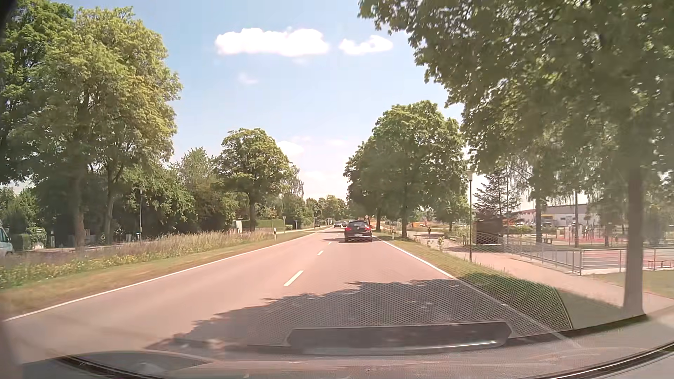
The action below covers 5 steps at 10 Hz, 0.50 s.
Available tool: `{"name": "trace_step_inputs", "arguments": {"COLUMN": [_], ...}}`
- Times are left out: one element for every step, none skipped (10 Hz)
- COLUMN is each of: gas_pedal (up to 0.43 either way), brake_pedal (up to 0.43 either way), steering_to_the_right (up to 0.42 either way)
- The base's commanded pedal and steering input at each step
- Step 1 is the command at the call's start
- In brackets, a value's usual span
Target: Follow the waypoints while adhering to traffic rules and regulations
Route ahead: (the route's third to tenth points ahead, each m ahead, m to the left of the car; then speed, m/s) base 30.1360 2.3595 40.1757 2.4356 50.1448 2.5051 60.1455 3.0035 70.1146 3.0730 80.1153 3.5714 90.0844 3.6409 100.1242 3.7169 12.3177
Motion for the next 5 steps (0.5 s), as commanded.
{"name": "trace_step_inputs", "arguments": {"gas_pedal": [0.110,0.118,0.130,0.138,0.138], "brake_pedal": [0.012,0.012,0.012,0.012,0.012], "steering_to_the_right": [-0.003,-0.003,-0.003,-0.003,-0.003]}}
